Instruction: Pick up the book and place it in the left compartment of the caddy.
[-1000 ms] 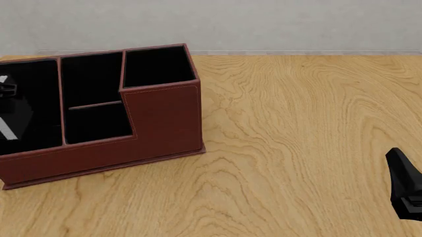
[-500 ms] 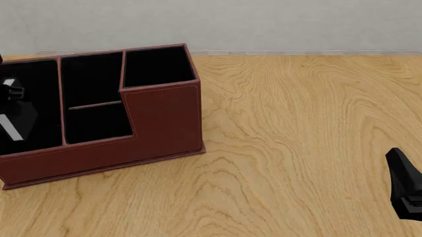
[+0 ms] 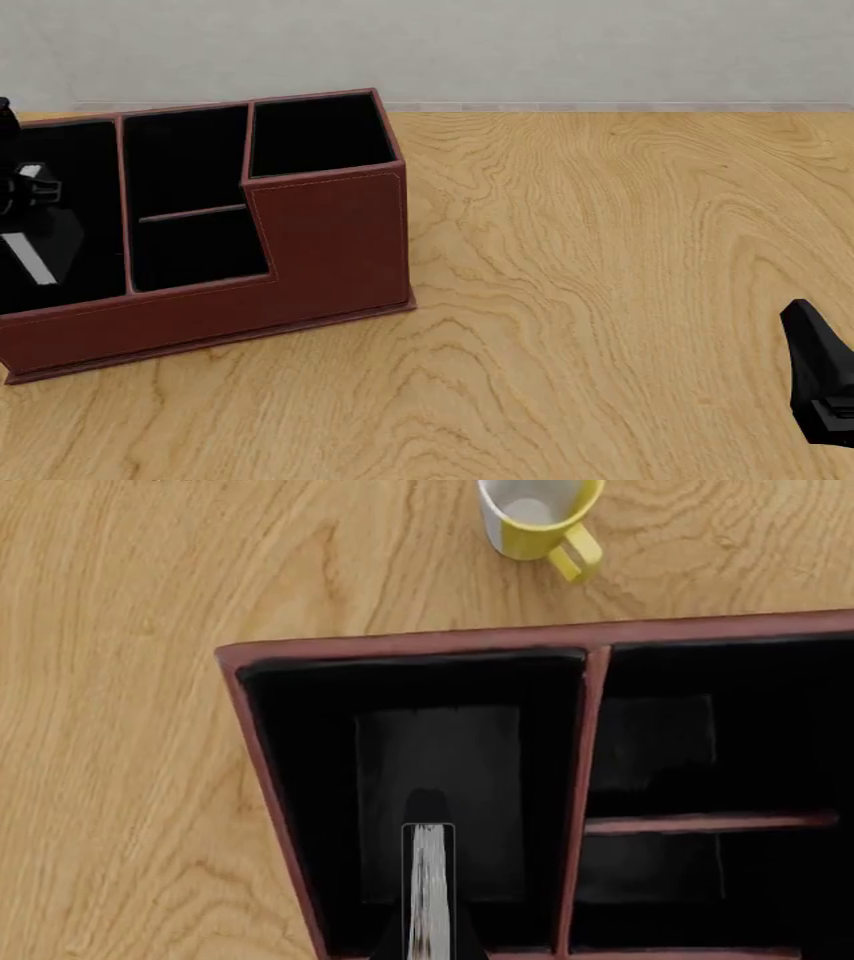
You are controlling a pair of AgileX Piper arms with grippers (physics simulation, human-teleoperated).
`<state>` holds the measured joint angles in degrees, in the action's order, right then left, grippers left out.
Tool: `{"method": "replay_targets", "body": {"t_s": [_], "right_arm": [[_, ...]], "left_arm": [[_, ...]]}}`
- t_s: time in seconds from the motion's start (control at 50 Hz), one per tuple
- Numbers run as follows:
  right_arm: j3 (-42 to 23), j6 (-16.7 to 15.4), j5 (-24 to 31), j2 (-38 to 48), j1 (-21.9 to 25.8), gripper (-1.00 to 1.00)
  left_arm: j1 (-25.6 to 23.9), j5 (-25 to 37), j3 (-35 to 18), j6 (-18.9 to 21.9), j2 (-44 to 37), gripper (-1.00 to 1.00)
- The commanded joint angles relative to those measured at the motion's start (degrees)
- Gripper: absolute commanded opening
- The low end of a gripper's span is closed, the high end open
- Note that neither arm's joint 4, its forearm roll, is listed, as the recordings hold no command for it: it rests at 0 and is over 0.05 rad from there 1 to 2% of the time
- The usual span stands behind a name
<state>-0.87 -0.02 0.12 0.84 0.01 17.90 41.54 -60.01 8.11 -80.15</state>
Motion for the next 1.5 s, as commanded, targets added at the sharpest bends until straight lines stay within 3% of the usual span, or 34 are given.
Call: {"method": "replay_targets", "body": {"t_s": [0.02,1.16,1.5], "right_arm": [[0.23,0.0,-0.01,-0.24,0.0,1.0],[0.23,0.0,-0.01,-0.24,0.0,1.0],[0.23,0.0,-0.01,-0.24,0.0,1.0]], "left_arm": [[0.0,-0.81,-1.4,0.66,-1.49,-1.0],[-0.31,-3.89,-3.53,0.6,-7.28,-1.0],[-0.29,-6.66,-1.09,1.27,-8.92,-1.0]]}}
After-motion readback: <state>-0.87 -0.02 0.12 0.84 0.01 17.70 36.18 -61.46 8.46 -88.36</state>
